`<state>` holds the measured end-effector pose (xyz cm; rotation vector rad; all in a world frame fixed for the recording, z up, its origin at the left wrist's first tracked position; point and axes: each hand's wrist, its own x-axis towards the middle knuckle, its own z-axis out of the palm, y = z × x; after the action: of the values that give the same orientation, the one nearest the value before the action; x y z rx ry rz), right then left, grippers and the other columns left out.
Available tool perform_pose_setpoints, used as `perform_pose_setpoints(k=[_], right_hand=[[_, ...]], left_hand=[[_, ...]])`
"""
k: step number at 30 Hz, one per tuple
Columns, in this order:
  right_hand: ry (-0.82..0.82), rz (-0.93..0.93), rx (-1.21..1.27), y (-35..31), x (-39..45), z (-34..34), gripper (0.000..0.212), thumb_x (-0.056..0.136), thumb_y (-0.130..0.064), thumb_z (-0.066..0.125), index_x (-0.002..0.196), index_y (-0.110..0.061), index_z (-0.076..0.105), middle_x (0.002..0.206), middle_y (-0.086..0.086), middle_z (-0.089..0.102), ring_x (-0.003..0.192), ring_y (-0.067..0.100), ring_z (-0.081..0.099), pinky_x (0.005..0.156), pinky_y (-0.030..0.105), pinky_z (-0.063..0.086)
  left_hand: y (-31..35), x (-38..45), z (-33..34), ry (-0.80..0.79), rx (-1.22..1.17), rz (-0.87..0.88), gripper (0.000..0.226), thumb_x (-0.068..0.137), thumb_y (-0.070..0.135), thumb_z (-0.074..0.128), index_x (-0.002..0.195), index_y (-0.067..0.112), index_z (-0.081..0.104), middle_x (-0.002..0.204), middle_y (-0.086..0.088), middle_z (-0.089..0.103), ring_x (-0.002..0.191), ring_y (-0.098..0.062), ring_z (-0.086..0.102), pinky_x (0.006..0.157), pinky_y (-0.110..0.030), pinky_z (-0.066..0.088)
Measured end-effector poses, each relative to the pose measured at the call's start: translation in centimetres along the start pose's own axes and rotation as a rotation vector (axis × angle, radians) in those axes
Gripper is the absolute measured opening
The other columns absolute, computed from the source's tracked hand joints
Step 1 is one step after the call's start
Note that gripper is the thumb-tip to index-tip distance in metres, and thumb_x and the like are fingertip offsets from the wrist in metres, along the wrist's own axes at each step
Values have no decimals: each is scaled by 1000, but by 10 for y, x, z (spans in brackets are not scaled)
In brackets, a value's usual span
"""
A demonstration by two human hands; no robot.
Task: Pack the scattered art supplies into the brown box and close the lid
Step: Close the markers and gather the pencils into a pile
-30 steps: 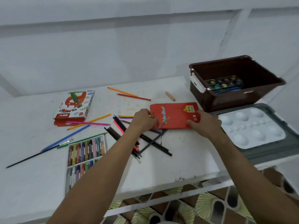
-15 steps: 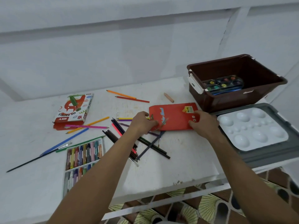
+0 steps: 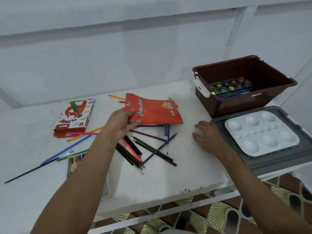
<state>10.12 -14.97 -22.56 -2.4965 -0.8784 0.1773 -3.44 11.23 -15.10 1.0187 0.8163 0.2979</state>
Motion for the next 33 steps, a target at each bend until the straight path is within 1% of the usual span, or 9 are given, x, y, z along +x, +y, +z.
perform_pose_setpoints(k=[5,9,11,14,17,23,27,30,33], right_hand=[[-24,0,-57,2,13,4,40,88,-22,63,123,-2,59,134,17,51,125,30,45,106,30,21],[-33,8,-87,0,23,7,42,87,-28,63,124,-7,60,132,15,51,122,31,45,103,33,29],[-35,-2,-103,-1,27,7,42,87,-29,63,123,-7,61,131,14,52,120,31,46,103,34,28],[-53,-16,-95,-3,33,6,43,87,-31,63,124,-9,60,129,12,53,120,30,46,102,34,30],[-74,-28,-40,-10,43,5,43,87,-31,63,124,-10,60,128,12,53,119,29,46,102,35,35],[-77,-53,73,-34,72,1,42,89,-28,62,127,-12,56,131,9,52,115,23,53,100,31,40],[-101,-65,102,-43,94,0,45,90,-27,61,131,-9,53,131,11,52,115,23,54,98,30,42],[-112,-81,113,-48,109,3,48,90,-28,61,132,-6,51,131,13,53,117,24,53,99,29,40],[-117,-82,112,-52,120,7,48,91,-28,60,131,-3,51,129,13,56,117,24,53,97,29,41]], left_hand=[[9,7,-49,262,-156,27,6,96,3,50,94,7,55,96,-9,65,72,-14,71,56,-27,58],[-16,12,-64,416,405,82,5,87,7,59,83,8,55,80,-9,62,65,-21,60,46,-24,46],[-26,11,-63,469,667,127,16,81,20,64,88,6,60,86,-10,64,76,-25,61,59,-30,48],[-36,9,-54,633,1014,186,65,79,48,66,121,2,47,121,-20,48,112,-37,49,91,-48,46],[-43,-3,-27,694,1237,363,63,84,39,62,130,5,35,129,-21,33,119,-40,35,97,-51,35],[-52,-11,26,723,1549,527,52,75,23,64,121,10,44,134,-16,32,112,-34,35,88,-46,33],[-57,-7,52,429,1520,481,30,87,39,58,105,15,57,115,-8,50,106,-27,48,96,-44,39],[-63,-1,70,145,1234,313,27,88,40,62,87,13,63,81,-3,65,76,-22,65,77,-43,56],[-70,4,78,112,1168,273,25,87,33,65,78,9,68,71,-5,69,64,-20,68,65,-38,59]])
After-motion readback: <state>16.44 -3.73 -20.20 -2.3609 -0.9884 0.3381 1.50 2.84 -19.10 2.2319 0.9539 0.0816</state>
